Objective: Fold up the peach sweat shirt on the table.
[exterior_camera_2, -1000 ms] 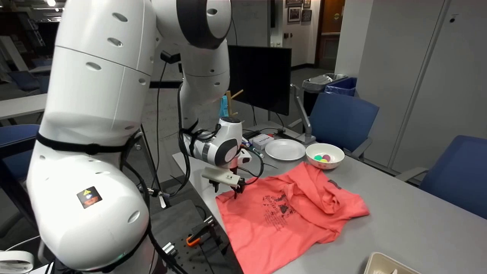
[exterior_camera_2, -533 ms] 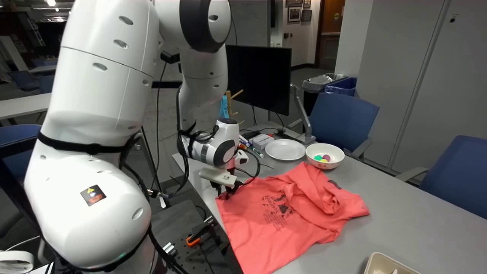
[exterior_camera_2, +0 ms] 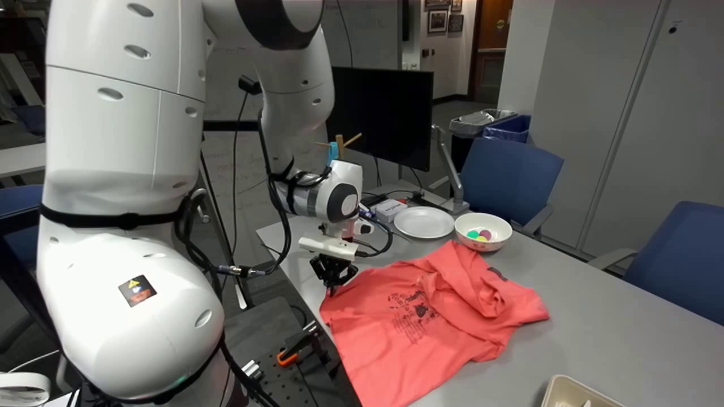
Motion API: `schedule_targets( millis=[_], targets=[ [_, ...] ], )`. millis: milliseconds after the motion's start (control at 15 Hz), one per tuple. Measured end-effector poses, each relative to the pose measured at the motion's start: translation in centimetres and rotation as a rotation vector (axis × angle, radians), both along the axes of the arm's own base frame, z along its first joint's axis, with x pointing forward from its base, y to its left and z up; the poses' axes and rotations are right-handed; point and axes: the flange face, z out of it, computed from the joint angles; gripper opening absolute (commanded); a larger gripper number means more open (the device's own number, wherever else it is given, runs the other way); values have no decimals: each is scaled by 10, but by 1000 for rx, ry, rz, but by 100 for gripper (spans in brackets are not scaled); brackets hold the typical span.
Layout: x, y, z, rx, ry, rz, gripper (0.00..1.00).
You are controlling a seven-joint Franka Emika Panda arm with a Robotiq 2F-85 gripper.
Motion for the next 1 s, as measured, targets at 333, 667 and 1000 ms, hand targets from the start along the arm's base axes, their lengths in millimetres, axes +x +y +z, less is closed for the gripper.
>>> schedule_targets(
  millis=[333,667,1000],
  targets=[
    [48,-6,63,-183,-51,150,1],
    [120,17,115,-177,-312,173,1],
    [184,9,112,-137,-477,64,1]
  ],
)
